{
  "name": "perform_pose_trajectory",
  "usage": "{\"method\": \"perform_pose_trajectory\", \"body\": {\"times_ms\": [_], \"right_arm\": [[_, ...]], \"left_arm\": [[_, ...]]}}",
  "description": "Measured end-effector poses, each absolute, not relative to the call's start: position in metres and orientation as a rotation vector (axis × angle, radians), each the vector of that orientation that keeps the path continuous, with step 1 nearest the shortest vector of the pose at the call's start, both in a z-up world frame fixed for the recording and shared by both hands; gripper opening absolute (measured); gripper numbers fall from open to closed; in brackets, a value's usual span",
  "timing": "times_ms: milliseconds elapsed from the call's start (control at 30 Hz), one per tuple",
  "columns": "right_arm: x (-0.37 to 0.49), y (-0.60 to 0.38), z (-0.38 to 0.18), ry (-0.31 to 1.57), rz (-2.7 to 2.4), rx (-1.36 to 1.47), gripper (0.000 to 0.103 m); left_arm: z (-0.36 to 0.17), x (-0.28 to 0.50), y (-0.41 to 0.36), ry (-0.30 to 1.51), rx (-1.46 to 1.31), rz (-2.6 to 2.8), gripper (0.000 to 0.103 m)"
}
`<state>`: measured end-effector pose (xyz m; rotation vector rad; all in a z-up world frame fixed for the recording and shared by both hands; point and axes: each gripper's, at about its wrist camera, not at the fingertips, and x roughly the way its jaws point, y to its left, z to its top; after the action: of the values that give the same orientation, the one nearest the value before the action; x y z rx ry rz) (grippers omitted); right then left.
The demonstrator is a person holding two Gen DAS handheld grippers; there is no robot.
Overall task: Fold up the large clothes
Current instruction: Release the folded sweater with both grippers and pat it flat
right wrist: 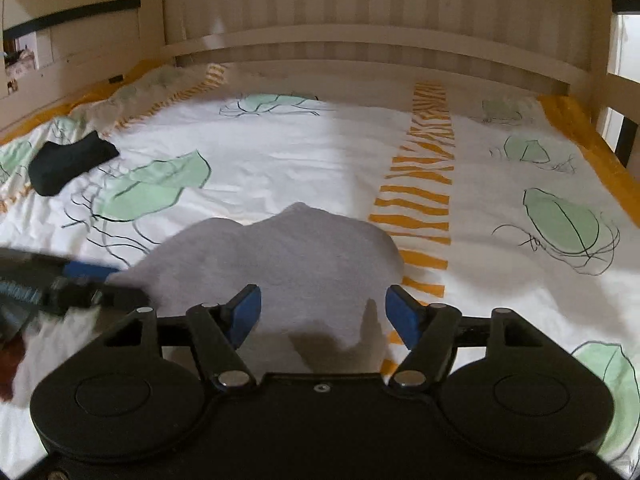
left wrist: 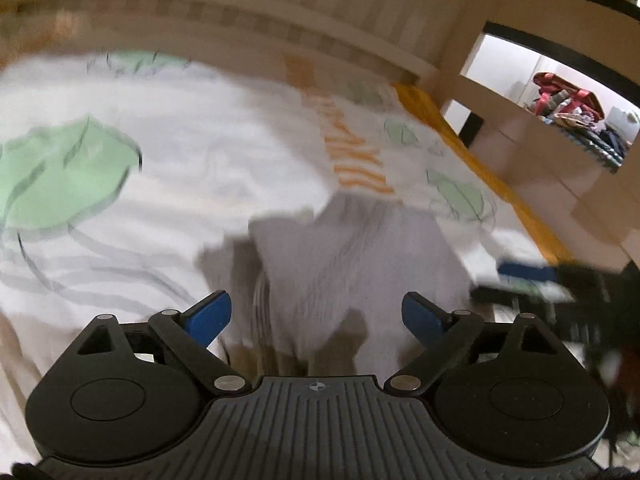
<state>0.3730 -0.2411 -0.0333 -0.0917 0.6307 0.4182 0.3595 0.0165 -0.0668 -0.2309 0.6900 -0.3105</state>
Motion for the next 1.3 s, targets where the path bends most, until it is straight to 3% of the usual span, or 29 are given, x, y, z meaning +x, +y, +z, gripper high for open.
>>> {"method": "perform_pose_trajectory", "body": {"times_ms": [167, 300, 433, 567, 700, 833, 1033, 1300], "right_arm": [[0.361, -0.238, -0.046, 0.686, 0.414, -0.111, 0.072], [0.358, -0.241, -0.074, 0.776, 0.415, -0.085, 0.073], [0.36, -0.255, -0.092, 0.844, 0.427, 0.032, 0.075], [0.36, -0.255, -0.09, 0.855, 0.431, 0.036, 0.076], [0.345, -0.255, -0.067, 0.809, 0.418, 0.005, 0.081], [0.322, -0.261, -0.034, 0.706, 0.379, 0.014, 0.103], [0.281, -0.271, -0.001, 0.624, 0.347, 0.048, 0.102], [0.23, -0.277, 0.008, 0.598, 0.296, 0.072, 0.102]], "left_arm": [[-0.058, 0.395, -0.009, 0.68, -0.146, -0.268, 0.093], [-0.089, 0.421, -0.012, 0.79, -0.031, -0.118, 0.095], [-0.113, 0.419, 0.01, 0.835, -0.14, -0.077, 0.098], [-0.099, 0.408, 0.008, 0.813, -0.107, -0.058, 0.096], [-0.065, 0.376, 0.01, 0.736, -0.128, -0.042, 0.094], [-0.034, 0.33, 0.005, 0.649, -0.083, -0.031, 0.095], [-0.002, 0.256, -0.014, 0.576, -0.067, 0.004, 0.095], [0.003, 0.193, -0.031, 0.614, -0.071, 0.032, 0.095]]}}
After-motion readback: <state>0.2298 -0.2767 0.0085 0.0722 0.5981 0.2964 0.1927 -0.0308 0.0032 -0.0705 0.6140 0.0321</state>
